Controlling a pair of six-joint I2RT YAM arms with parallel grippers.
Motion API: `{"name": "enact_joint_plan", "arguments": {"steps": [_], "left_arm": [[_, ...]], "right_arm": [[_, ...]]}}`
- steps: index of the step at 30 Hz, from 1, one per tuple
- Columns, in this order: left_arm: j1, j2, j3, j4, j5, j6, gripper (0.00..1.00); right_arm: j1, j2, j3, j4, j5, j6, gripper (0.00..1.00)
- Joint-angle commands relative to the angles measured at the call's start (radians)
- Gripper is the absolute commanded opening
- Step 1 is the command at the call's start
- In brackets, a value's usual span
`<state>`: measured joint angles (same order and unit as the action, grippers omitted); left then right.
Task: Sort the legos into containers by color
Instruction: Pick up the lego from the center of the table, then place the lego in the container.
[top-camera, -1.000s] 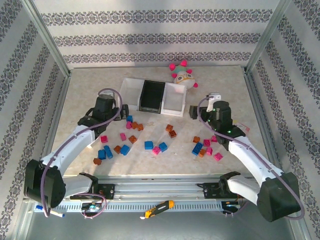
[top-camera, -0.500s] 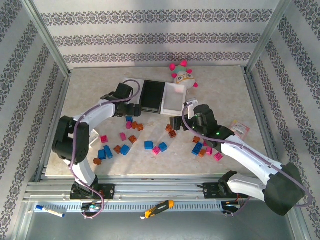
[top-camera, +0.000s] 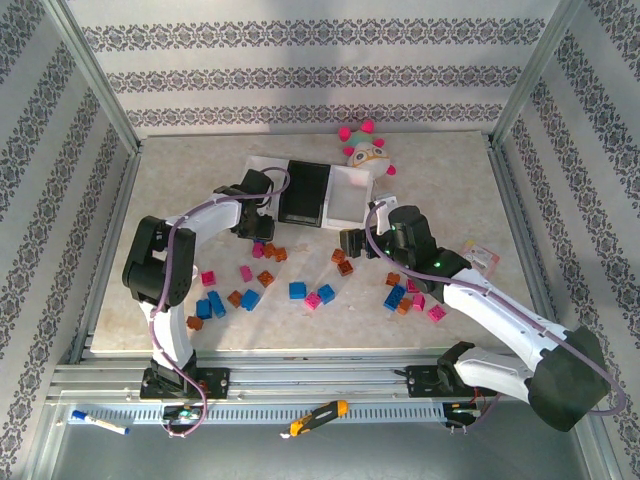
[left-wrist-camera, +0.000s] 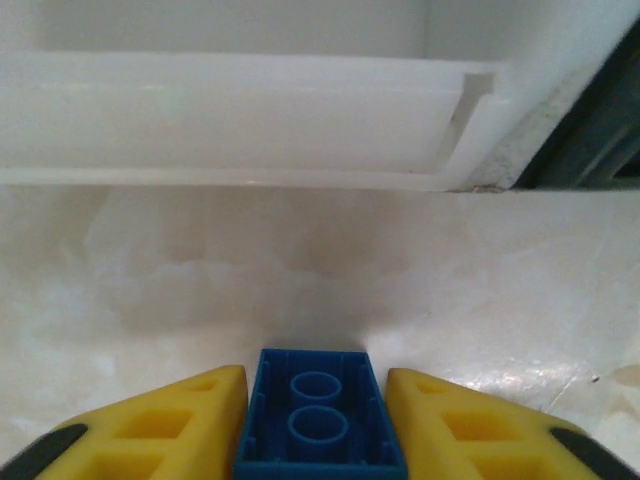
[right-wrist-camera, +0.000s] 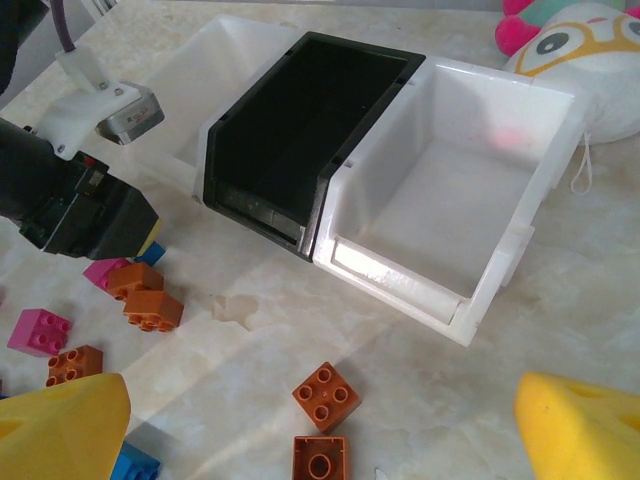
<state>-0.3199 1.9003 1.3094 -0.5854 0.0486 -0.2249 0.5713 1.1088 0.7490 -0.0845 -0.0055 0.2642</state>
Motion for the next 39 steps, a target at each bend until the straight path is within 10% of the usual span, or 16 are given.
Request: {"name": "enact_joint_plan", "arguments": {"steps": [1, 16, 32, 39], "left_arm": [[-0.005, -0.005, 0.019, -0.044, -0.012, -0.004, 0.27], [-0.004, -0.146, 0.187, -0.082, -0.094, -0.022, 0.26], [0.056, 0.286, 0.647, -0.049, -0.107, 0.017, 0.27], [0.063, 0.306, 0.662, -0.030, -0.091, 0.048, 0.53]], "right_arm": [[-0.010, -0.004, 0.034, -0.007, -0.002, 0.012, 0.98], [0.022, 0.016, 0.111, 0.017, -0.100, -0.018, 0.98], [0.035, 0.051, 0.150, 0.010, -0.037, -0.006, 0.98], [0.033, 0.028, 0.149, -0.059, 0.037, 0.002, 0.98]]}}
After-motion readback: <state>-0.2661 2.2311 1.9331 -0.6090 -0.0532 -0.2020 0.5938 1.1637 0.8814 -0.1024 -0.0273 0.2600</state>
